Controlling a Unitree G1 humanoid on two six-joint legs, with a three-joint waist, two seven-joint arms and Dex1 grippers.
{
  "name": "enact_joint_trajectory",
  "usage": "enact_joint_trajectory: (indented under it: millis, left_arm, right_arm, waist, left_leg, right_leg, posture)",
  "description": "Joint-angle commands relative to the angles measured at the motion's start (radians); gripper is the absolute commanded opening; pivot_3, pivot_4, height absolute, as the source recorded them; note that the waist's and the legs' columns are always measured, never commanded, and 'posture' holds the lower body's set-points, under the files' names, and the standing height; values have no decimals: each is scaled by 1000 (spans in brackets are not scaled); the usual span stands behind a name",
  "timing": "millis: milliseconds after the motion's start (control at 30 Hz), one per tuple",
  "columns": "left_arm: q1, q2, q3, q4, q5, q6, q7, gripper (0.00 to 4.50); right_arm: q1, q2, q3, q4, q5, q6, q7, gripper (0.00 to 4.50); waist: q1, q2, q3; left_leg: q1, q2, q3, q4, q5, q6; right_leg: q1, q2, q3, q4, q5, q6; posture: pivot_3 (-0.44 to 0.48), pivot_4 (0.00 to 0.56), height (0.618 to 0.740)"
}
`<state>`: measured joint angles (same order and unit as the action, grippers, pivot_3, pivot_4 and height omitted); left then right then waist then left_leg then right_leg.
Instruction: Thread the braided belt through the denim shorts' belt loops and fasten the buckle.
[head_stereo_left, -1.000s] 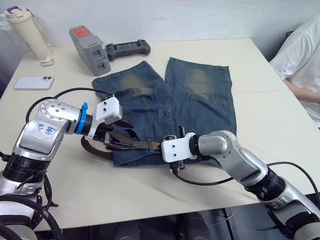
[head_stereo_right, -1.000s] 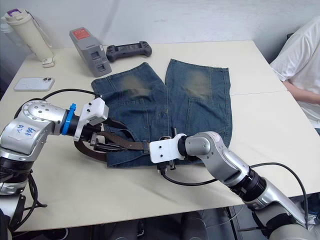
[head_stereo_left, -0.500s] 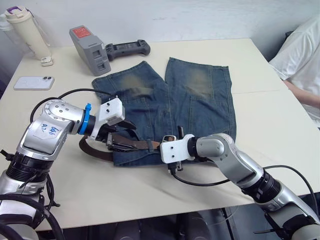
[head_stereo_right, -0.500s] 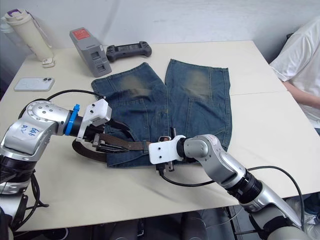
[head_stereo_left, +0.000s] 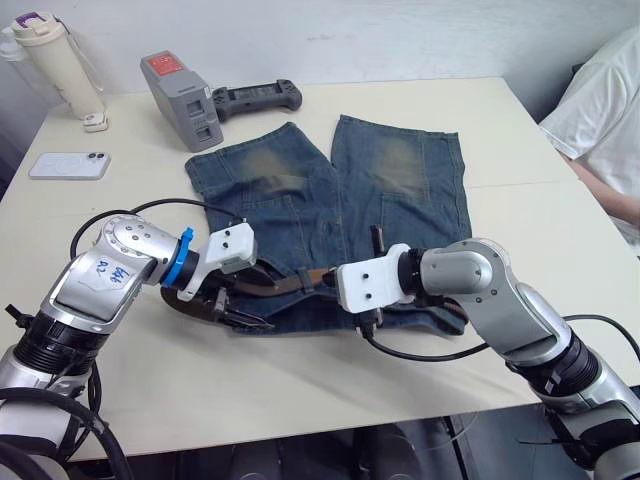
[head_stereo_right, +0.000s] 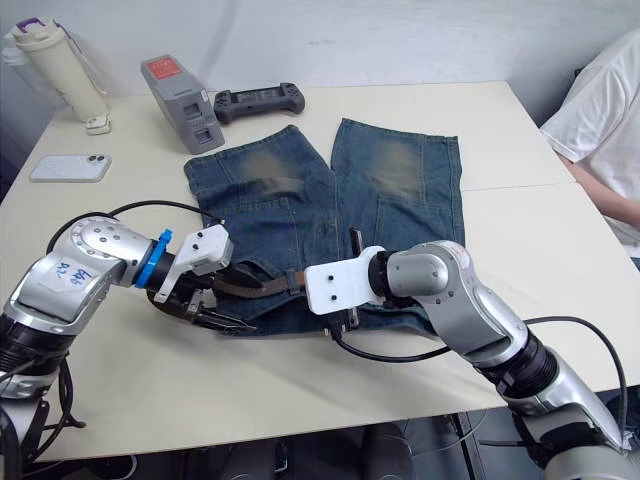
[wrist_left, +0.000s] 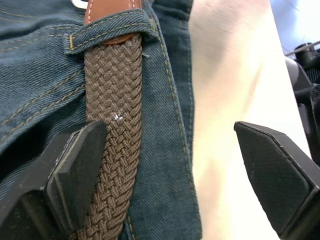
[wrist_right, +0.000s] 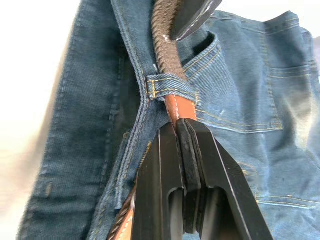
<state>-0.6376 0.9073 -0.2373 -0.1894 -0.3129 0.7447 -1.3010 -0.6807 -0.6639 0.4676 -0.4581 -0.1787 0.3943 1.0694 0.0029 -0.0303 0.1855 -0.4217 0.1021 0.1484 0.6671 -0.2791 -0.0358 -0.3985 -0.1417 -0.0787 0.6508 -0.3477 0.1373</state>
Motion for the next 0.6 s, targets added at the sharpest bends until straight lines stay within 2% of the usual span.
enact_joint_trajectory:
  millis: [33,267,467,600]
  left_arm:
    - [9,-2,-18,-25,17,-22,14,4500]
    - [3,-36,-28,28,55,-60,64,4500]
    - [-86,-93,103,49,-113,104,61,4500]
    - [-118,-85,125,85,-116,101,75,4500]
  right_arm:
    - [6,-42,-58,-45,16,-5,20,24]
    - [48,-91,-93,-38,25,-9,17,24]
    - [60,-82,-96,-44,28,4,7,24]
    - [72,-100,-97,-55,27,9,18,24]
  waist:
    - [0,0,0]
    - [0,0,0]
    - [1,0,0]
    - [-2,0,0]
  left_leg:
    - [0,0,0,0,0,0]
    - [0,0,0,0,0,0]
    - [0,0,0,1,0,0]
    - [0,0,0,0,0,0]
  right_leg:
    - [0,0,0,0,0,0]
    - [0,0,0,0,0,0]
    - [0,0,0,1,0,0]
    - [0,0,0,1,0,0]
  posture:
    - [0,150,740]
    - [0,150,740]
    - [0,150,740]
    - [0,150,740]
